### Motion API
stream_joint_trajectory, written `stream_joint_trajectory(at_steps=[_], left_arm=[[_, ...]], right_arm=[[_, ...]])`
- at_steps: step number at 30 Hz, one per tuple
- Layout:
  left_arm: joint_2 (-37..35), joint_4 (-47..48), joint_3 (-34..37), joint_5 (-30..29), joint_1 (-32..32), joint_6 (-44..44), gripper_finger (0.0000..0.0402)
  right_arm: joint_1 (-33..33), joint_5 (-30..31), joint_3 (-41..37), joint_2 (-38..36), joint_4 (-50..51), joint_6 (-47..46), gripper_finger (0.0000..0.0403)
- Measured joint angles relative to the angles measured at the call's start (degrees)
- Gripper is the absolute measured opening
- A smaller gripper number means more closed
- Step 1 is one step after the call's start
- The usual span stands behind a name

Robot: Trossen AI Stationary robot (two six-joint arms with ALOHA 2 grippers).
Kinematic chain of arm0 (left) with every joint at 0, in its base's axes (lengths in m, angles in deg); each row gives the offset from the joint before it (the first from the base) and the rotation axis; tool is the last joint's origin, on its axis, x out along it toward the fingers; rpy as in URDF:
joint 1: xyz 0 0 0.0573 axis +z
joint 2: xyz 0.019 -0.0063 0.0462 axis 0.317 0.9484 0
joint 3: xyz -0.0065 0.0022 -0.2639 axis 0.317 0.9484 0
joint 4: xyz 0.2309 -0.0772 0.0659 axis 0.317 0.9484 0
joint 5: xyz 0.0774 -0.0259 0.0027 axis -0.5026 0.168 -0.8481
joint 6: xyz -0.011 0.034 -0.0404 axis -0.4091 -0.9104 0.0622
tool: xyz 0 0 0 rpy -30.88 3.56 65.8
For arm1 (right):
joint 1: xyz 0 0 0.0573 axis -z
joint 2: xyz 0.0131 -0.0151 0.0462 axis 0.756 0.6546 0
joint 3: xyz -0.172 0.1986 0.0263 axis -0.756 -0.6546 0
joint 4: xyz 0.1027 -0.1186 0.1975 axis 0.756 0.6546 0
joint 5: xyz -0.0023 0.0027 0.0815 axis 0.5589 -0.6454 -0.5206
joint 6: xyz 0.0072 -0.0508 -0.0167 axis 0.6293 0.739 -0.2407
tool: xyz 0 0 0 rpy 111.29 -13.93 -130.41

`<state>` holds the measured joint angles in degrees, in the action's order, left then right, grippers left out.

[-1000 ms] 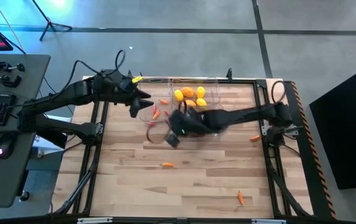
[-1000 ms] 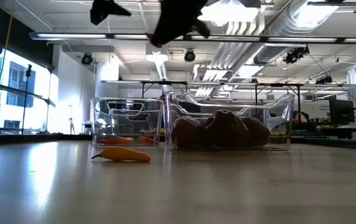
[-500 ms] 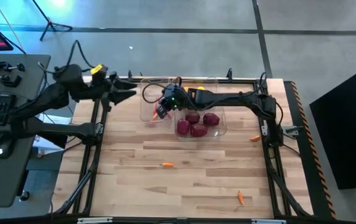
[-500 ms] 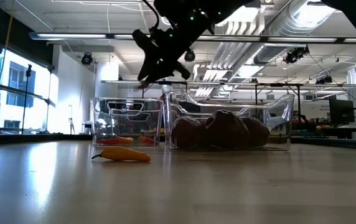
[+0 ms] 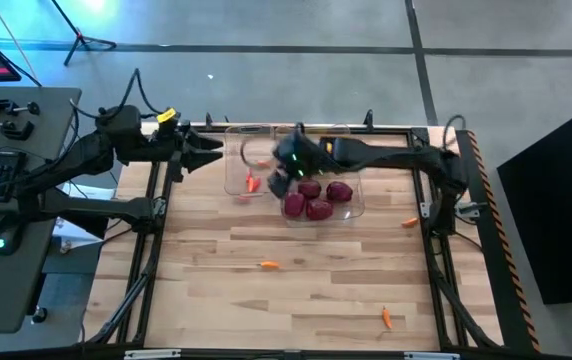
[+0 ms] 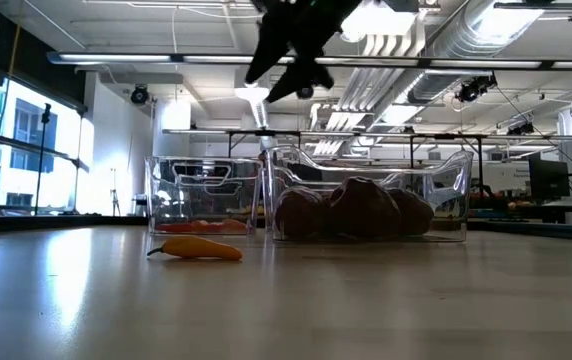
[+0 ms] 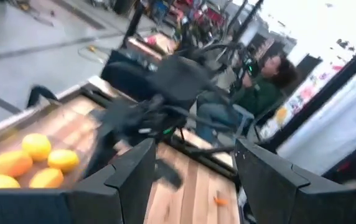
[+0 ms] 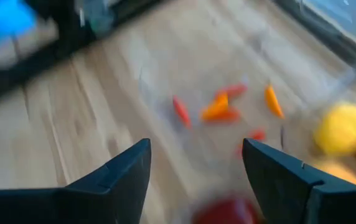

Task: Sort produce into baskets
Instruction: Put the orange chili pepper into the top left transparent bin

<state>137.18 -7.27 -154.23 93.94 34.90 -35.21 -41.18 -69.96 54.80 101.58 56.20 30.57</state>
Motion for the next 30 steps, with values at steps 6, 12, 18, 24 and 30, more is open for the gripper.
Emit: stream_joint_trajectory(at_steps=[6,12,18,24,30], left_arm=[[2.21,6.36,0.12,7.16,-5.80,-6.95,0.0209],[9.63,9.58,5.95,-1.40,-19.02,-22.06,0.0209],[23.43,8.30,9.38,-9.78,-27.81,-34.49,0.0209],[37.21,3.86,9.31,-1.29,-28.63,-21.80,0.0209],[45.73,-0.78,9.33,-3.30,-30.67,-21.12,0.0209]], right_arm=[[-9.90,13.08,-4.99,-9.40,13.02,-3.53,0.0241],[-17.97,21.74,-20.05,-20.70,14.17,-22.53,0.0240],[-23.96,24.49,-33.37,-31.62,14.41,-41.99,0.0240],[-27.13,27.35,-38.99,-37.62,14.30,-50.42,0.0240],[-27.43,28.67,-39.23,-37.92,14.89,-49.78,0.0240]])
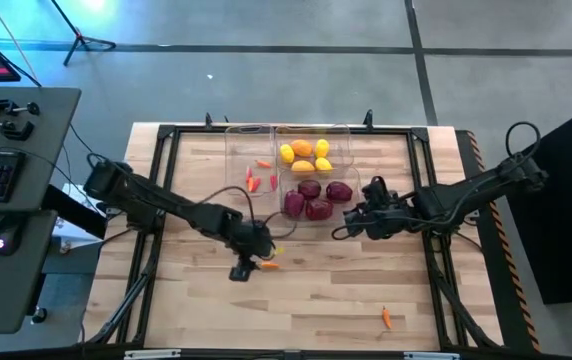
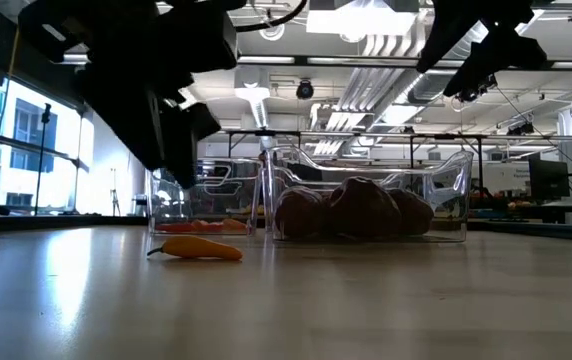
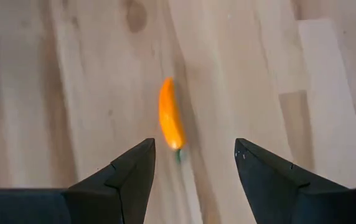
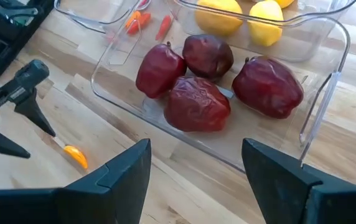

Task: Sort produce into baskets
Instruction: Put the orange chili pepper into the top left transparent bin

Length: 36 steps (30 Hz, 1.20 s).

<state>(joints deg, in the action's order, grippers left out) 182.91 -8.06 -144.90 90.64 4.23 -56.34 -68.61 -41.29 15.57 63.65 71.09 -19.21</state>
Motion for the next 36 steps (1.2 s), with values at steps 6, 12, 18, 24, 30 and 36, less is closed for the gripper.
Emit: stream_joint_trajectory(at_steps=[6,12,18,24,30,36], left_arm=[[4.37,-5.58,-0.07,-8.79,-1.63,-0.45,0.0209],[6.60,-7.06,-0.04,-6.30,-1.81,0.05,0.0209],[9.49,-10.27,-0.04,-5.01,-2.46,1.15,0.0209],[12.16,-10.37,-0.21,-5.77,-2.60,5.36,0.0209],[12.58,-10.29,-0.26,-9.11,-3.23,6.61,0.0170],[10.55,-4.49,-0.12,-10.24,-0.34,13.52,0.0016]], right_arm=[[0.10,-0.01,0.00,0.03,0.48,1.36,0.0240],[0.10,-0.04,0.00,0.07,1.84,1.38,0.0240],[0.10,-0.24,0.00,0.07,2.59,2.43,0.0240],[0.10,-0.23,0.00,0.07,2.65,2.43,0.0240],[0.10,-0.22,0.00,0.09,2.67,2.89,0.0240],[-0.06,-0.07,0.00,0.09,2.64,2.89,0.0240]])
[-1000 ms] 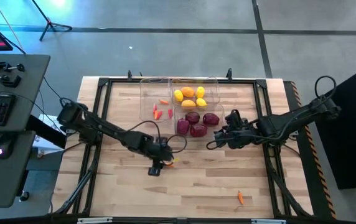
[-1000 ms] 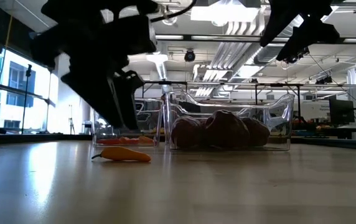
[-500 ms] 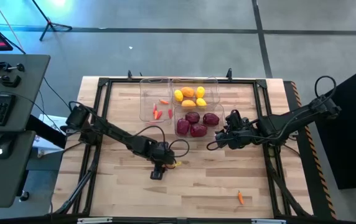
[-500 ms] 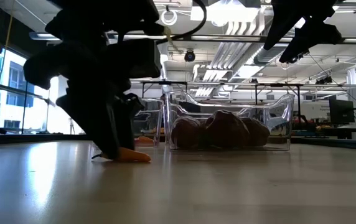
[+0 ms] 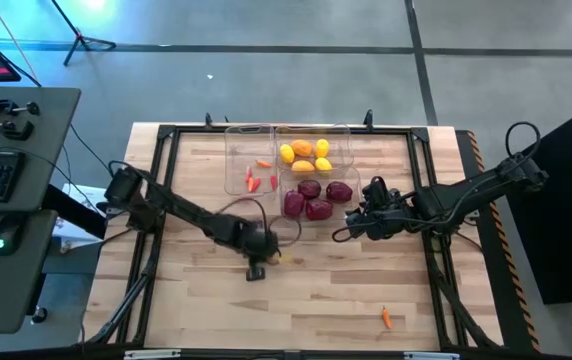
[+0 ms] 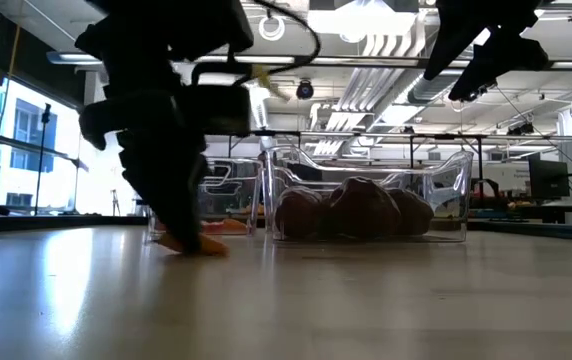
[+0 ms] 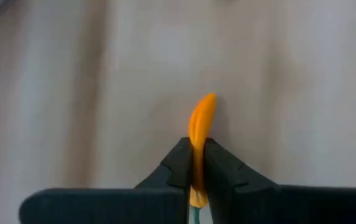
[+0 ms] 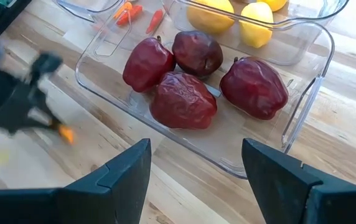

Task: Sort produce into baskets
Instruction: Put the orange chili pepper into the top left transparent bin

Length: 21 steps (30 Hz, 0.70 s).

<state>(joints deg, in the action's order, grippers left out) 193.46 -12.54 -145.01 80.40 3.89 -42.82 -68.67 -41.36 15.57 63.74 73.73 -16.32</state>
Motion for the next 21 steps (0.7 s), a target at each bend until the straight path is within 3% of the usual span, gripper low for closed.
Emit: stream_joint_trajectory(at_steps=[5,9,11,15,21], left_arm=[[-12.97,9.64,0.21,-3.97,6.07,-2.07,0.0007],[-28.80,13.31,0.10,-17.99,11.33,-2.46,0.0006],[-34.72,12.80,0.03,-21.54,16.24,-2.47,0.0004],[-37.85,15.60,-0.01,-17.29,29.70,-2.13,0.0003],[-31.37,12.69,0.08,-3.35,41.60,-2.15,0.0038]], right_arm=[[-0.10,0.47,0.00,0.02,0.02,0.01,0.0240],[-0.10,2.25,0.00,0.02,-0.01,-0.14,0.0240],[-0.10,3.63,0.00,0.02,-0.01,-0.20,0.0240],[-0.08,4.81,0.00,0.02,-0.62,-0.20,0.0240],[-0.10,4.53,0.00,0.02,-1.78,-0.61,0.0240]])
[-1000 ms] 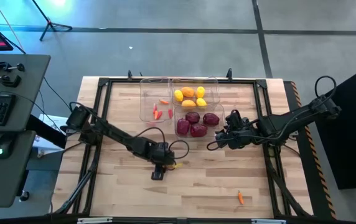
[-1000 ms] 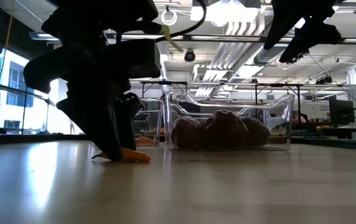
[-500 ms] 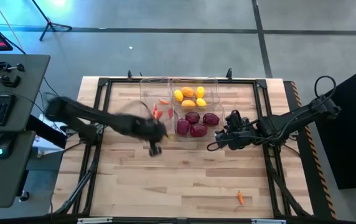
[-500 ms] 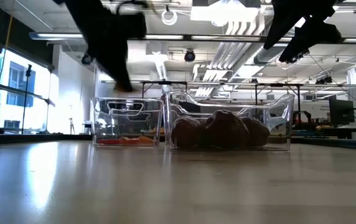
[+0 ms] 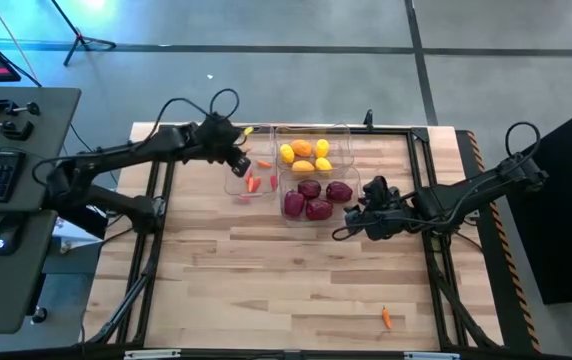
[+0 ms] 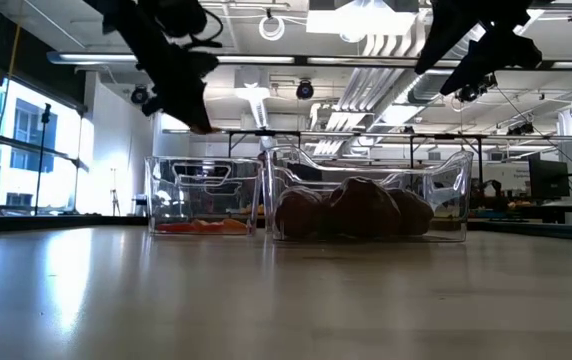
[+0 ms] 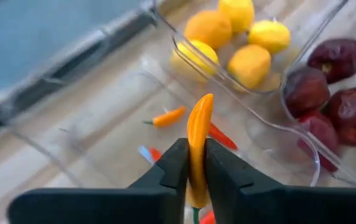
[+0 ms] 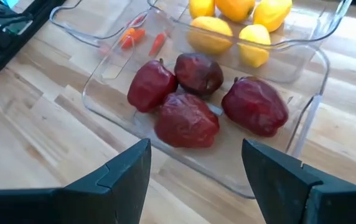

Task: Sort produce into baskets
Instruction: Put the orange chili pepper into the top left transparent bin

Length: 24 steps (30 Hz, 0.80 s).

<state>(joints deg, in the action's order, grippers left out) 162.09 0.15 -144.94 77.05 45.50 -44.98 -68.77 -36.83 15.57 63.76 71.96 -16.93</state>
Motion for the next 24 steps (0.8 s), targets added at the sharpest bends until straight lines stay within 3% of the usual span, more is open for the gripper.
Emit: stream_joint_trajectory(at_steps=[6,10,14,20,24], left_arm=[[2.61,-0.30,-1.57,8.26,0.98,-4.10,0.0107],[0.86,0.62,-3.37,9.32,0.08,-5.82,0.0145],[-4.07,2.28,-4.67,15.00,-1.02,-2.52,0.0165],[-13.43,-1.38,-1.84,12.66,-5.69,3.70,0.0167],[-17.20,-9.00,1.04,9.08,-8.49,8.44,0.0167]], right_arm=[[0.00,-2.74,0.02,0.00,-0.78,0.43,0.0240],[0.00,-3.25,0.00,0.00,-0.78,2.05,0.0240],[-2.45,-14.96,0.04,0.33,-1.45,-1.86,0.0240],[-16.76,-23.95,0.11,8.04,-3.16,-30.17,0.0240],[-24.13,-35.08,0.36,16.78,-7.30,-44.24,0.0240]])
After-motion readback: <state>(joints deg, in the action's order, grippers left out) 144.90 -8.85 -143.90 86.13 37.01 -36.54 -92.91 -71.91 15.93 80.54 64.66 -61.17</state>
